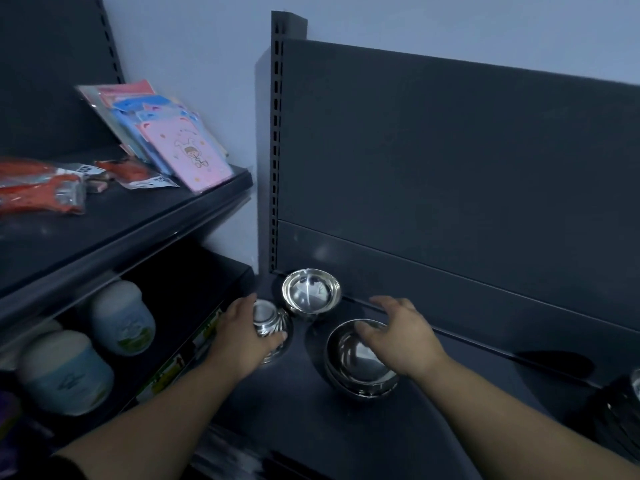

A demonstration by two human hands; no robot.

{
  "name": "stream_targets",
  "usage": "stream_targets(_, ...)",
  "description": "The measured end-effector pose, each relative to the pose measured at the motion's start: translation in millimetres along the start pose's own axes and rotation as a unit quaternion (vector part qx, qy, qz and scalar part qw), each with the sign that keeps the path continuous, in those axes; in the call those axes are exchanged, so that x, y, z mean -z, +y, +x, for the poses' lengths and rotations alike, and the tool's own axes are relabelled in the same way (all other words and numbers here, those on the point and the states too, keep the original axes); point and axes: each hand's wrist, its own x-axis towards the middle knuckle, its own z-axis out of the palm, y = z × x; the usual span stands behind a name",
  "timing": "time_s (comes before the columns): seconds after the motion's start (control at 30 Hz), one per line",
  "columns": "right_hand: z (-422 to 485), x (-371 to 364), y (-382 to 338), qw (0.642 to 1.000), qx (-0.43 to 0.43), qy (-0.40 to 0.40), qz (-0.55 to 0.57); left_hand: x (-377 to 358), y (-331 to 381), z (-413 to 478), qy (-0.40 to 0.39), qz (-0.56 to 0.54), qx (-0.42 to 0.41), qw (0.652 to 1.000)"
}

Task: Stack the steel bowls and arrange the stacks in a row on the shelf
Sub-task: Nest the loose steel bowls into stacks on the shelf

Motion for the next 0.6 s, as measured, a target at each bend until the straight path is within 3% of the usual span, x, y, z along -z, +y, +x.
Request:
stream_targets(0.23,45.6,-19.2,-32.5,0.999,0.010,-0.034,-0.007,-2.2,-13.2,5.4,-0.003,-0.012,-0.034,0.999)
stream_targets(0.47,92.8,-37.9,-39.9,0.988,-0.095,-0.101,-0.067,-1.1,-17.1,11.2,-0.020,0.033,-0.057,0.998)
stream_targets(0.6,105.5,-51.5,-39.2,0.985,-0.100,-0.104,-0.099,-2.6,-20.5,11.4,-0.026,0.037,-0.061,0.997)
